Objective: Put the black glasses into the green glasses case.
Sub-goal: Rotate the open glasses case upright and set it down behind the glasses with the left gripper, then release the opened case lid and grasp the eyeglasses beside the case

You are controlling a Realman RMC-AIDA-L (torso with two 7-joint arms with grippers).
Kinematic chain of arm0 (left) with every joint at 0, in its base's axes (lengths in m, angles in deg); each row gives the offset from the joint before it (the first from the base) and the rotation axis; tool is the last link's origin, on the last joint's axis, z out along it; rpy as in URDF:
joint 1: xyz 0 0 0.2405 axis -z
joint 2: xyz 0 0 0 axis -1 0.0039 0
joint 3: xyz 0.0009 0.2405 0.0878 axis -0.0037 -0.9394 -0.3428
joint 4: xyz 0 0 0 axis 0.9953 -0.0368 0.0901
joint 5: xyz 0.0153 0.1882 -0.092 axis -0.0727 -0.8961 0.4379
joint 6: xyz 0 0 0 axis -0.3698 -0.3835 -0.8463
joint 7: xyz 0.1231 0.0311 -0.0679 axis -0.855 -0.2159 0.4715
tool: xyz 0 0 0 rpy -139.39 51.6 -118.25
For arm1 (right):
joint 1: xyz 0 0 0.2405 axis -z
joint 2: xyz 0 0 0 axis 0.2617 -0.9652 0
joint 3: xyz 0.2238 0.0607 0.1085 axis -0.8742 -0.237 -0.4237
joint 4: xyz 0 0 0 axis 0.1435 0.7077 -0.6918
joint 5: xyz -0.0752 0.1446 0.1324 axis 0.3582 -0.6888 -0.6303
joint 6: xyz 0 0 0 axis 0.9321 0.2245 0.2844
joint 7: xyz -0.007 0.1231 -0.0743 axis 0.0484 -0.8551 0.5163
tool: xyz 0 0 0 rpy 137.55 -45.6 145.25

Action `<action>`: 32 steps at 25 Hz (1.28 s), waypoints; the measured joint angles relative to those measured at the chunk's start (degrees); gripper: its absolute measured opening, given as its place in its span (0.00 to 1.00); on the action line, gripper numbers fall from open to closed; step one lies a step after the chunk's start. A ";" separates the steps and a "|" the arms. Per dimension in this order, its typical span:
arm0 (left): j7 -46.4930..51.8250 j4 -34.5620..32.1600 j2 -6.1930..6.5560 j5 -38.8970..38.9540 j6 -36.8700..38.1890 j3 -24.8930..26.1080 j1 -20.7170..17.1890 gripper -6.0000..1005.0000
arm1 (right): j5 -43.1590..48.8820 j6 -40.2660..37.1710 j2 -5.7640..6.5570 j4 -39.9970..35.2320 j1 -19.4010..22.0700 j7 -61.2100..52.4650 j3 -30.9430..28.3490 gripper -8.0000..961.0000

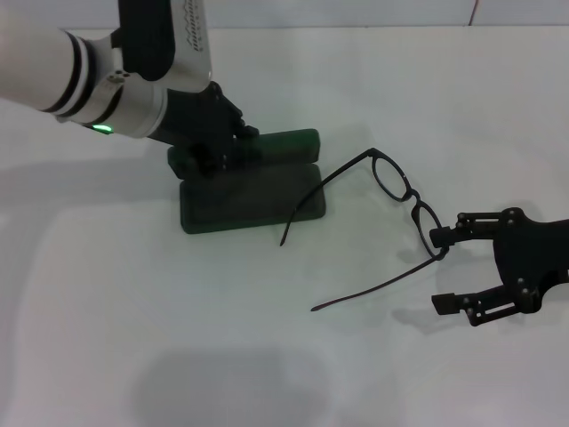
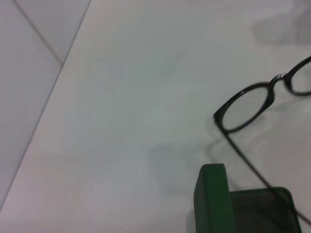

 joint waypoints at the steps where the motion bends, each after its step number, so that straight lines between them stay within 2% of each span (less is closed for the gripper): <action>1: 0.00 0.00 0.00 0.09 0.00 -0.05 0.01 0.21 | 0.01 0.04 -0.01 0.00 -0.05 0.05 0.07 0.92; 18: -0.82 0.38 -0.06 3.51 0.01 -0.24 -0.54 0.26 | 0.05 0.23 0.02 0.05 0.03 -0.08 0.09 0.92; 25: -0.75 -0.38 0.17 8.32 0.20 0.31 -2.08 0.28 | 0.04 0.20 0.16 0.05 0.01 -0.08 -0.03 0.92; 29: 1.38 -2.85 0.21 11.29 2.09 3.34 -3.96 0.43 | -0.22 -0.14 0.38 -0.03 0.00 -0.73 -0.22 0.92; 32: 3.55 -3.55 0.37 17.30 6.92 9.56 -6.68 0.53 | -0.49 -0.03 0.39 -0.42 -0.24 -3.31 -1.96 0.92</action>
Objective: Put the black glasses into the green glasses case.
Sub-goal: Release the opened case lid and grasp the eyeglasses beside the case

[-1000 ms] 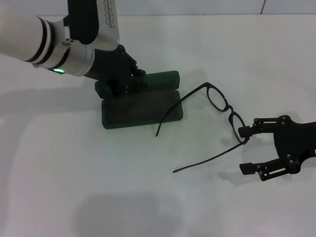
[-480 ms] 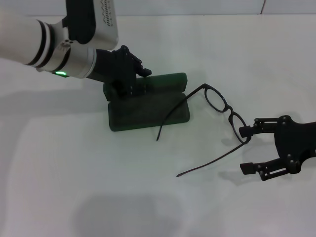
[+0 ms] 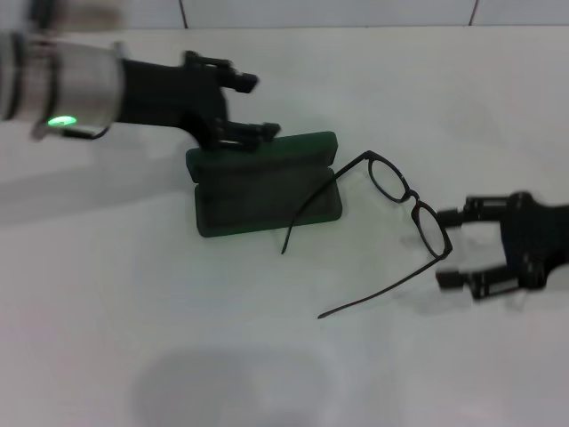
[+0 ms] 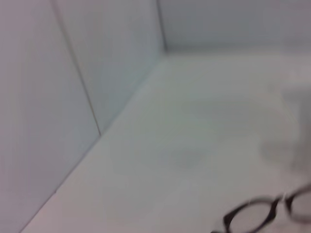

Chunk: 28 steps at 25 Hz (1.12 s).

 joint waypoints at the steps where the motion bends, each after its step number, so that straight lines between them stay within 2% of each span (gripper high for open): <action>1: 0.48 0.65 0.16 2.35 2.30 2.38 -0.78 0.56 | 0.02 0.08 0.06 -0.03 -0.20 -2.19 -1.60 0.91; 3: 0.49 3.24 0.88 6.35 7.55 6.86 -2.47 0.61 | 0.16 0.13 0.49 -0.08 -0.63 -6.30 -4.32 0.91; 6: -0.63 7.69 2.27 9.71 11.92 11.19 -5.17 0.68 | 0.30 0.37 2.32 -0.14 -1.88 -13.80 -6.90 0.91; 8: -2.14 10.57 3.06 10.83 13.35 13.22 -7.18 0.72 | 0.43 1.24 4.27 -0.17 -3.41 -20.24 -7.04 0.91; 11: -6.79 15.54 4.26 11.20 14.25 15.29 -10.56 0.74 | 2.32 3.60 6.29 -0.22 -5.76 -29.34 -6.71 0.91; 14: -10.84 17.56 4.34 10.64 14.13 15.60 -12.91 0.76 | 8.90 5.75 7.33 -0.23 -9.31 -39.39 -6.57 0.91; 16: -12.86 17.97 3.84 10.47 13.97 15.66 -14.16 0.77 | 14.29 5.81 7.59 -0.01 -12.45 -44.83 -6.53 0.91; 19: -15.27 17.96 2.98 10.39 13.64 15.63 -15.63 0.79 | 23.01 5.64 6.90 0.50 -17.93 -51.88 -6.43 0.91; 24: -16.74 18.34 2.67 8.64 13.51 15.61 -16.31 0.83 | 36.27 6.01 3.01 0.90 -28.13 -61.75 -6.36 0.91; 28: -16.90 18.57 2.55 7.47 13.67 15.44 -16.21 0.88 | 41.39 7.31 0.37 2.83 -33.35 -66.13 -5.22 0.91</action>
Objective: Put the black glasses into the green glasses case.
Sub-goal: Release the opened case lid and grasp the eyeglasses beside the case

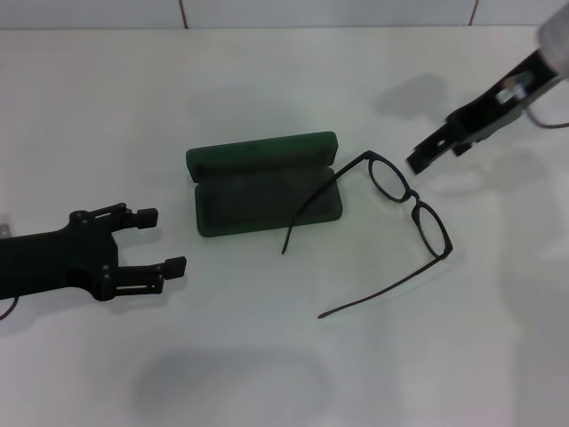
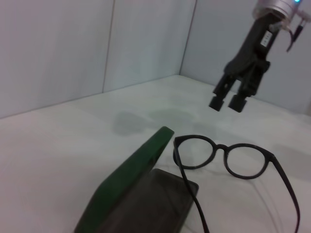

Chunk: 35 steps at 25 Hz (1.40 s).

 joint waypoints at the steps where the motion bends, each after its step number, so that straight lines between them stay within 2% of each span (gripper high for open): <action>1: -0.01 0.02 -0.01 -0.04 0.07 -0.02 0.04 0.89 | 0.67 0.63 -0.50 0.92 -1.11 -1.07 1.18 0.91; 2: -0.02 0.05 -0.05 -0.04 0.13 -0.02 0.10 0.89 | 1.10 1.23 -0.91 1.76 -1.92 -1.96 2.37 0.91; 3: -0.03 0.07 -0.10 -0.05 0.16 -0.01 0.15 0.89 | 1.34 2.66 -1.90 3.04 -3.29 -3.62 5.43 0.91; 4: -0.05 0.09 -0.15 -0.06 0.17 -0.01 0.17 0.89 | 1.34 2.66 -1.90 3.04 -3.29 -3.62 5.43 0.91; 8: -0.09 0.19 -0.21 -0.61 0.18 0.00 0.40 0.89 | 1.48 5.45 -4.02 3.71 -4.17 -6.03 10.46 0.88; 10: -0.16 0.21 -0.22 -0.69 0.16 0.01 0.46 0.89 | 1.59 6.63 -4.63 3.81 -3.92 -6.39 11.65 0.87; 27: -2.12 0.23 -0.60 -0.69 -0.09 0.40 0.40 0.88 | 1.48 10.28 -5.22 4.78 -1.99 -8.50 13.21 0.76; 29: -2.33 0.23 -0.60 -0.68 -0.10 0.40 0.40 0.88 | 1.39 10.36 -5.22 4.82 -1.99 -8.54 13.84 0.55; 35: -2.40 0.29 -0.63 -0.66 -0.09 0.39 0.39 0.88 | 1.29 10.44 -5.19 4.74 -1.99 -8.72 14.52 0.30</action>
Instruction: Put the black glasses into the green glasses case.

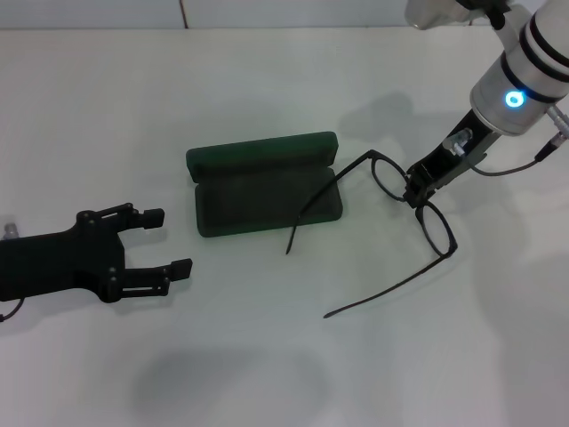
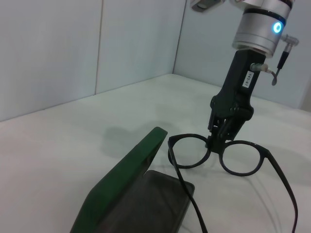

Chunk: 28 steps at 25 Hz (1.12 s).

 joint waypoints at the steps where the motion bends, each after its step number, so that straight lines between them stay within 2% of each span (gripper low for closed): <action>1: 0.00 0.01 -0.01 0.00 0.00 0.00 0.00 0.88 | 0.00 0.00 0.00 -0.02 0.00 0.00 0.00 0.26; 5: -0.02 0.03 -0.03 0.01 0.00 0.00 0.07 0.88 | 0.20 -0.02 0.02 -0.09 0.16 -0.01 -0.02 0.08; 9: -0.03 0.03 -0.04 0.01 0.01 0.00 0.09 0.88 | 0.20 -0.16 0.10 -0.19 0.44 0.15 -0.06 0.07; 12: -0.03 0.03 -0.04 0.02 0.02 0.00 0.09 0.88 | -0.08 -0.57 0.31 -2.52 2.28 0.64 -0.13 0.07; 15: 0.18 0.03 -0.07 0.21 0.29 0.00 0.09 0.88 | -0.95 -2.35 0.57 -9.29 6.60 0.75 -0.69 0.07; 18: 0.50 0.03 -0.13 0.55 1.06 0.03 -0.20 0.88 | -3.47 -4.39 1.60 -15.58 10.79 1.34 -1.76 0.07; 21: 0.97 0.03 -0.35 0.61 1.33 0.06 -0.40 0.88 | -6.04 -6.64 2.61 -18.12 13.40 4.13 -6.58 0.07; 26: 3.74 0.32 -0.91 0.75 1.74 -0.13 -0.42 0.88 | -10.89 -9.71 3.86 -19.11 16.45 10.94 -18.10 0.07; 28: 5.95 1.13 -1.04 0.94 1.99 -0.18 0.08 0.88 | -14.13 -9.32 3.99 -19.58 17.74 13.86 -20.40 0.07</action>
